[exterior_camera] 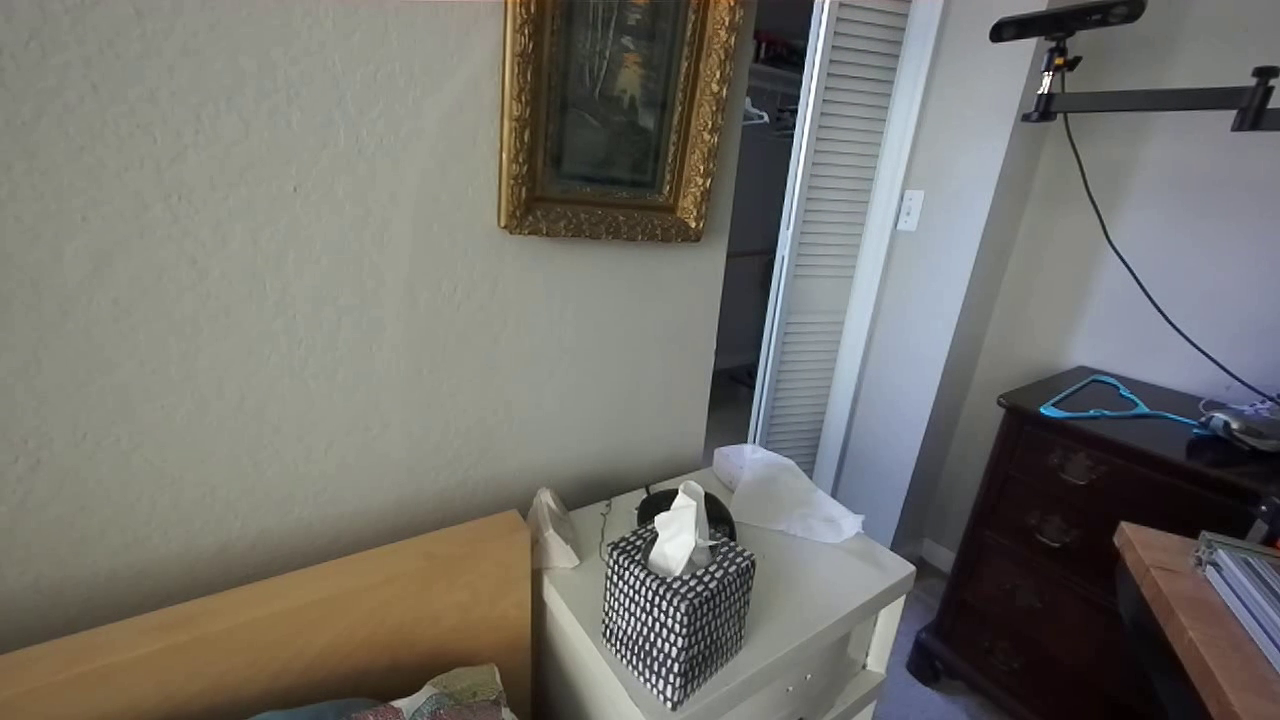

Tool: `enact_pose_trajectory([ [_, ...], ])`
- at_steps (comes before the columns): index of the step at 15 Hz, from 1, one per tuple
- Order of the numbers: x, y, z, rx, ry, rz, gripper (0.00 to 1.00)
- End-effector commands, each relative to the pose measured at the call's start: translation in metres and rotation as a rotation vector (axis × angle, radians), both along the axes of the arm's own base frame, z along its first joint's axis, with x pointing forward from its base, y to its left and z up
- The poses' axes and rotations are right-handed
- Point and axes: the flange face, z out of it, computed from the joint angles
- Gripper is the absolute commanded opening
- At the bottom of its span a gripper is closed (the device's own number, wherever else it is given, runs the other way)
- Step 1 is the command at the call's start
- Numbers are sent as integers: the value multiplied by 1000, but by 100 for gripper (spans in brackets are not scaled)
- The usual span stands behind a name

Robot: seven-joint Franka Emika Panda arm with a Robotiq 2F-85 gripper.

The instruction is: Hang the brown hat on the picture frame.

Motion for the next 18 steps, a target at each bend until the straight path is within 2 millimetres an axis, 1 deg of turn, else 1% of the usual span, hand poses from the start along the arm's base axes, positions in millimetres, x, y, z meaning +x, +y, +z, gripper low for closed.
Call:
enact_pose_trajectory([
  [1,23,-4,10,-19,-39,18,1],
  [3,30,-6,7,-13,-34,14,1],
  [5,31,-6,3,-11,-25,5,1],
  [10,23,-9,-8,8,-9,-16,1],
  [13,18,-13,-19,26,13,-35,1],
  [15,14,-10,-29,34,32,-35,1],
  [18,4,-1,-37,25,49,-23,1],
])
